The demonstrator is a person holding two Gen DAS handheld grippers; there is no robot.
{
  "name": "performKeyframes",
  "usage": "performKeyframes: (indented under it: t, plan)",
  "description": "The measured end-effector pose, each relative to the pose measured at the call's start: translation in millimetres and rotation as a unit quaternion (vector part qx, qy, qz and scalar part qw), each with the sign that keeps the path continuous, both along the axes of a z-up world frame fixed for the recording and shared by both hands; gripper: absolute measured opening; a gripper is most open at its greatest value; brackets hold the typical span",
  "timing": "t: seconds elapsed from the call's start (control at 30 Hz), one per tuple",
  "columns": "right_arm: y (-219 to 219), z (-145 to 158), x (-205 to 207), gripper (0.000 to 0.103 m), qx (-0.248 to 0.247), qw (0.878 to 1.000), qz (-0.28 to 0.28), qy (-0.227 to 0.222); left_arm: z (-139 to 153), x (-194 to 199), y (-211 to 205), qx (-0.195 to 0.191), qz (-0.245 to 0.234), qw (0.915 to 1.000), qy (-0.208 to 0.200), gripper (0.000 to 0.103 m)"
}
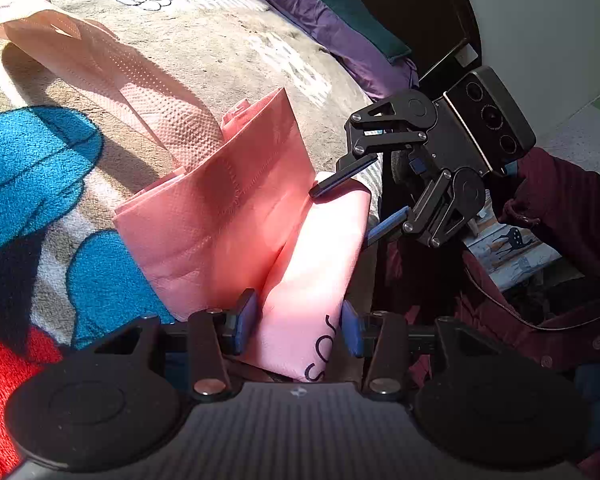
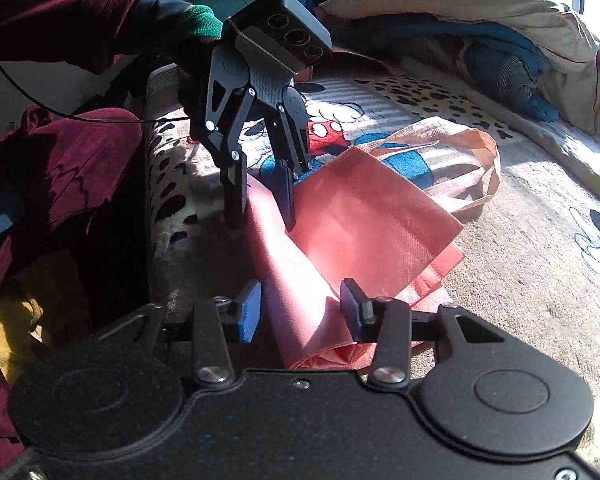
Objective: Fold shopping bag
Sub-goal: 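Lift the folded bag bottom upright with both tools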
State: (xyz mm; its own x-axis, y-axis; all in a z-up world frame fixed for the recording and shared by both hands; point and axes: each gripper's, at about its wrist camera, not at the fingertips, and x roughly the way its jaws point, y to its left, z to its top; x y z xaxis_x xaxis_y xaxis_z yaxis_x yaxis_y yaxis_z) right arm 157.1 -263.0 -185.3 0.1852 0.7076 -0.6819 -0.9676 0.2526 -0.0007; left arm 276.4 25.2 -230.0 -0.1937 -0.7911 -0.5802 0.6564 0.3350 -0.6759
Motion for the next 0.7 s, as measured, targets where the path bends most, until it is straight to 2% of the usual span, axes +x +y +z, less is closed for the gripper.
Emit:
performKeyframes:
  t: [0.07,0.13,0.2,0.27,0.33,0.4,0.5,0.57,0.63,0.7]
  plan:
    - [-1,-3,8,0.042,0.003,1.0,-0.009,0.027,-4,1,4,-0.011,0.008,0.9999,0.009,0.044]
    - [-8,-7,27,0.041,0.027,0.993,-0.041,0.104,-5,1,7,-0.019,0.023,0.9995,0.014,0.043]
    - [-15,-11,47,0.04,0.052,0.978,-0.08,0.183,-4,-3,10,-0.019,0.042,0.9989,0.007,0.042]
    - [-25,-22,70,0.04,0.085,0.945,-0.132,0.286,1,-12,10,-0.008,0.065,0.9977,-0.018,0.037]
    - [-36,-40,91,0.04,0.126,0.888,-0.184,0.402,6,-23,7,0.004,0.08,0.9958,-0.046,0.036]
    - [-41,-52,102,0.04,0.142,0.848,-0.213,0.465,11,-34,3,0.018,0.089,0.993,-0.075,0.035]
    - [-37,-58,111,0.036,0.123,0.816,-0.242,0.511,21,-53,-3,0.05,0.097,0.9845,-0.137,0.036]
    - [-32,-57,115,0.034,0.103,0.808,-0.25,0.523,29,-65,-7,0.073,0.101,0.9752,-0.183,0.036]
    - [-26,-56,115,0.034,0.093,0.804,-0.257,0.528,38,-82,-11,0.085,0.111,0.9606,-0.241,0.036]
    - [-23,-56,114,0.034,0.091,0.797,-0.267,0.534,47,-102,-13,0.089,0.124,0.9402,-0.304,0.039]
